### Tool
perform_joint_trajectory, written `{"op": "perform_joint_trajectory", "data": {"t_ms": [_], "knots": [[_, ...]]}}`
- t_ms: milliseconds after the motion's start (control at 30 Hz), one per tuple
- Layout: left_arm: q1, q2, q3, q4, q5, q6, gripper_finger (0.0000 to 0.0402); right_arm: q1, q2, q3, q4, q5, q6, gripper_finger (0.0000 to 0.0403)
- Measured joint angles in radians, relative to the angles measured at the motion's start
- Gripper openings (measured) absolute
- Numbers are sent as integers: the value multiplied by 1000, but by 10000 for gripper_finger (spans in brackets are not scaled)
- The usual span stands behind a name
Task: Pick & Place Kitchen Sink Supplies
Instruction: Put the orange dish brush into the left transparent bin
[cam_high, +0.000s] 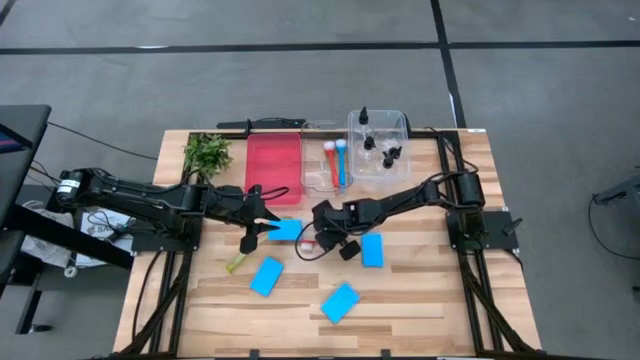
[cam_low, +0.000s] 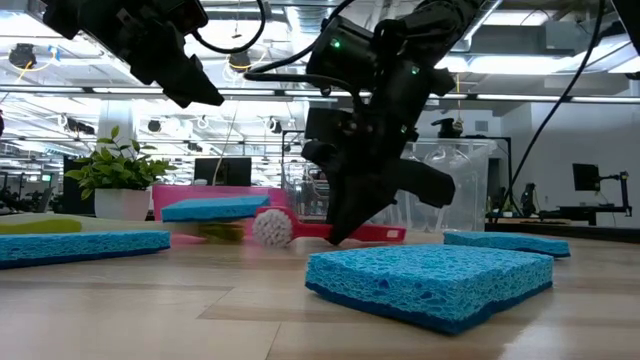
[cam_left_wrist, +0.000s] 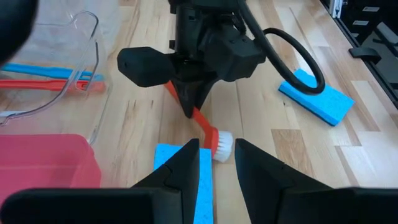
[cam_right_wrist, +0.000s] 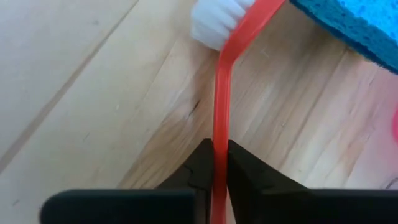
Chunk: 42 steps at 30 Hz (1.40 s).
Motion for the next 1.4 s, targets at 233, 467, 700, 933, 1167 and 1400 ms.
{"op": "perform_joint_trajectory", "data": {"t_ms": [233,467,700,933,1167,1400], "knots": [[0,0,0,0,0,0,103,27,-81,-4,-71,91,-1,20],[0,0,0,0,0,0,103,75,-295,-2,-124,169,36,22],[0,0,0,1,0,15,103,159,-553,-2,-41,204,44,30],[0,0,0,4,0,15,103,224,-706,-1,54,206,44,12],[0,0,0,5,0,15,103,213,-723,-1,126,219,134,53],[0,0,0,8,0,15,103,144,-666,-1,220,364,223,28]]}}
